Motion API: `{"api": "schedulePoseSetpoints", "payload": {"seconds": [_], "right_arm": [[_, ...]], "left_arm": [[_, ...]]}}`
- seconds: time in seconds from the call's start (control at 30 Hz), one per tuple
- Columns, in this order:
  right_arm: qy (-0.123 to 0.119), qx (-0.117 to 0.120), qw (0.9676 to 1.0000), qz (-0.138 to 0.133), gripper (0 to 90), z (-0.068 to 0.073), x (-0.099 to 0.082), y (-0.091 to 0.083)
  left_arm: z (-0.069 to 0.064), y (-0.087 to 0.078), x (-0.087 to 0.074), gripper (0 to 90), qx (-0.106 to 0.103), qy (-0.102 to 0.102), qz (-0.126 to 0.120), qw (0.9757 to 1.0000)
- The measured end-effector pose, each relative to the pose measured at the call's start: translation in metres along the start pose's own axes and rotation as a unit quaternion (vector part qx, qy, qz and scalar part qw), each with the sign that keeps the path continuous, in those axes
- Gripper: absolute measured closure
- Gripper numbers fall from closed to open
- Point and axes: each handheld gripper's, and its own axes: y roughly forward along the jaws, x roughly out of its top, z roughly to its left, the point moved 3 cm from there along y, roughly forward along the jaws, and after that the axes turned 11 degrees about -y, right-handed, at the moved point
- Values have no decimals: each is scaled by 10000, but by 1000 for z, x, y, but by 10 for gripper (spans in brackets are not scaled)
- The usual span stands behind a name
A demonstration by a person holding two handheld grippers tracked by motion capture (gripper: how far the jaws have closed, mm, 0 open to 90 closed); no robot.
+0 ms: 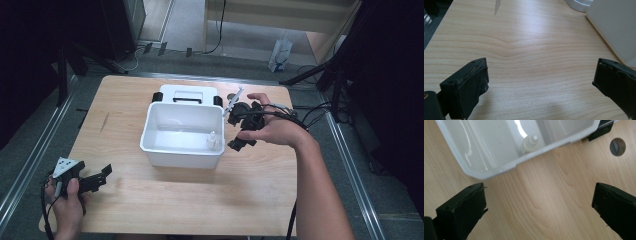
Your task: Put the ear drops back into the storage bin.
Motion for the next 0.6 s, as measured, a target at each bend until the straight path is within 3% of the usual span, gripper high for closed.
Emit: {"api": "schedulePoseSetpoints", "payload": {"seconds": [0.3,0.6], "right_arm": [[303,-70,9995,80,0,6,-38,4],[458,-165,9987,154,0,12,-76,17]], "left_arm": [[-1,3,2,6,25,25,20,10000],[-1,2,2,5,25,19,-5,10000]]}}
